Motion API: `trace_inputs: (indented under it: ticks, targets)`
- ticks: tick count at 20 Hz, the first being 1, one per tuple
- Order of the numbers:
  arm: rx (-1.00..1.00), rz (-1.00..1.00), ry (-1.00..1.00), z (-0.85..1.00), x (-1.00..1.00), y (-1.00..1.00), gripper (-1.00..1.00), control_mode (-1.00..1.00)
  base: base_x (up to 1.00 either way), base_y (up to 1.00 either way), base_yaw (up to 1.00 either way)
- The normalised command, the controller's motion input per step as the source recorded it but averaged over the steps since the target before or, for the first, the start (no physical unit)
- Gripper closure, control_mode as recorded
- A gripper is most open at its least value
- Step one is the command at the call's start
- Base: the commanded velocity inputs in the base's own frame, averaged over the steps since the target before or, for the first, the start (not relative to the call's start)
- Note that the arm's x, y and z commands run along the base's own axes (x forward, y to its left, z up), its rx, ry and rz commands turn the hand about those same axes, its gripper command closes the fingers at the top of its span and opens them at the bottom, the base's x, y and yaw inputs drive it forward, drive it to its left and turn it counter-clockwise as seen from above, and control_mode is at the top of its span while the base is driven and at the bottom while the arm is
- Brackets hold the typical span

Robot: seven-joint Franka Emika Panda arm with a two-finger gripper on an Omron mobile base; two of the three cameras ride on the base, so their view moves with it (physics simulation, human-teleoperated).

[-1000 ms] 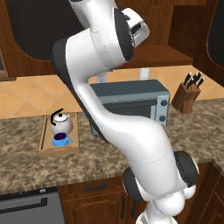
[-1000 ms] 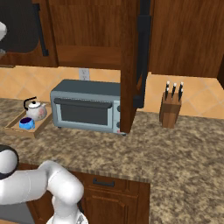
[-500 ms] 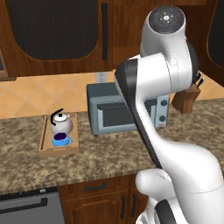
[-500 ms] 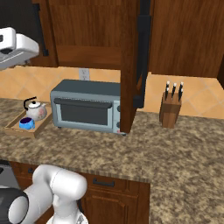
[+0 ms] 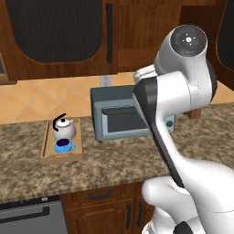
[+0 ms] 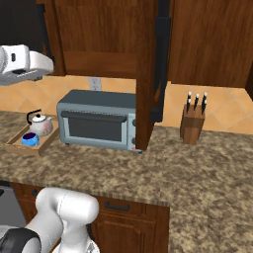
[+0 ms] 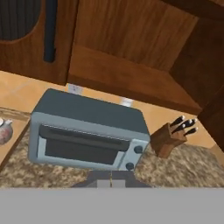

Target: Pick the kettle from the counter and place it on the tray. Then pick the mug from the cabinet and place it on the tray. Then close the cabinet doors.

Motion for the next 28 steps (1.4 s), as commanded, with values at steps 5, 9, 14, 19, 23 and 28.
trace_inputs:
  ticks: [5, 9, 14, 19, 23, 28]
  targets:
    - [0.31, -0.20, -0.14, 0.00, -0.32, -0.30, 1.00, -1.00, 0.00, 0.00, 0.00]
    - [0.36, -0.29, -0.16, 0.00, -0.55, -0.46, 1.00, -1.00, 0.00, 0.00, 0.00]
    - [0.37, -0.19, -0.09, -0.04, -0.56, -0.50, 1.00, -1.00, 0.00, 0.00, 0.00]
    - [0.34, -0.01, -0.07, -0.14, -0.34, -0.43, 1.00, -1.00, 0.00, 0.00, 0.00]
    - [0.34, 0.00, -0.25, -0.04, -0.53, -0.38, 1.00, -1.00, 0.00, 0.00, 0.00]
    - [0.25, 0.00, -0.12, -0.10, -0.29, -0.40, 1.00, -1.00, 0.00, 0.00, 0.00]
